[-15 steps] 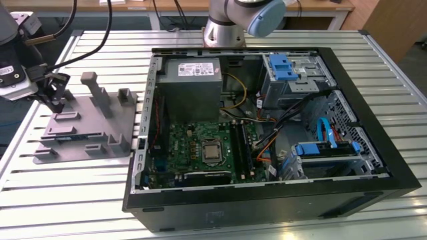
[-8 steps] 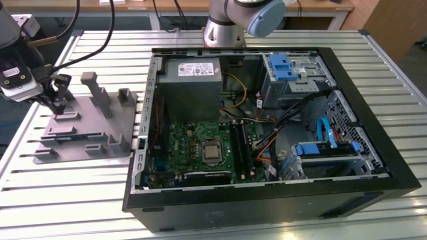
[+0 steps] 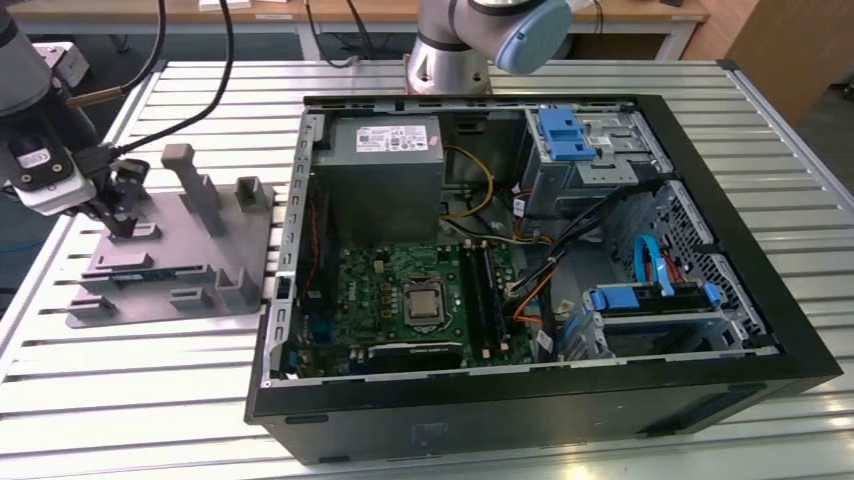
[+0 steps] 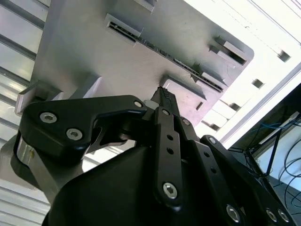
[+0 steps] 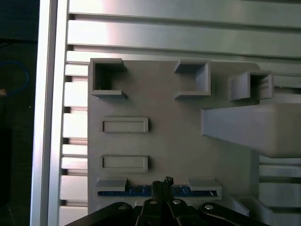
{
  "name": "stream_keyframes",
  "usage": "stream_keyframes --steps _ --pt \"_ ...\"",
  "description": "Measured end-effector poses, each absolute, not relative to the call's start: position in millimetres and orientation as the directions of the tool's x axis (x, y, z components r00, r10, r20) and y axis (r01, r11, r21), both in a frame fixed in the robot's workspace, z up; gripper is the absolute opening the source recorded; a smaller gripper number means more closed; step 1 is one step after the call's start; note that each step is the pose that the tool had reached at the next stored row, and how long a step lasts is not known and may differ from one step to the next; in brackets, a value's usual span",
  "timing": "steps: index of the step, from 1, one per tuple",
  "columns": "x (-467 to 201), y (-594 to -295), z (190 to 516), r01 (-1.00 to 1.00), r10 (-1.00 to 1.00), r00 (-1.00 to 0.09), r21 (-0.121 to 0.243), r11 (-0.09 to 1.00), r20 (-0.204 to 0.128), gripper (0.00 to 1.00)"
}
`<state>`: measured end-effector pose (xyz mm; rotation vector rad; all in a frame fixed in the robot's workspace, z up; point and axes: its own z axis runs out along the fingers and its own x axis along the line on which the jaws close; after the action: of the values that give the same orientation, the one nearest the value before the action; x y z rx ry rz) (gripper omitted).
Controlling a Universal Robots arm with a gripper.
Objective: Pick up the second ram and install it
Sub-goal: 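Reach for the second ram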
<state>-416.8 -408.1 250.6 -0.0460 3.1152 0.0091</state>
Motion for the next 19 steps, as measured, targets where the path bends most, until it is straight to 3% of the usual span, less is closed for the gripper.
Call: stream_keyframes --steps 19 --pt "-409.4 -425.0 232.0 -0.029 -0.029 -0.999 0.004 1.0 -0.026 0.1"
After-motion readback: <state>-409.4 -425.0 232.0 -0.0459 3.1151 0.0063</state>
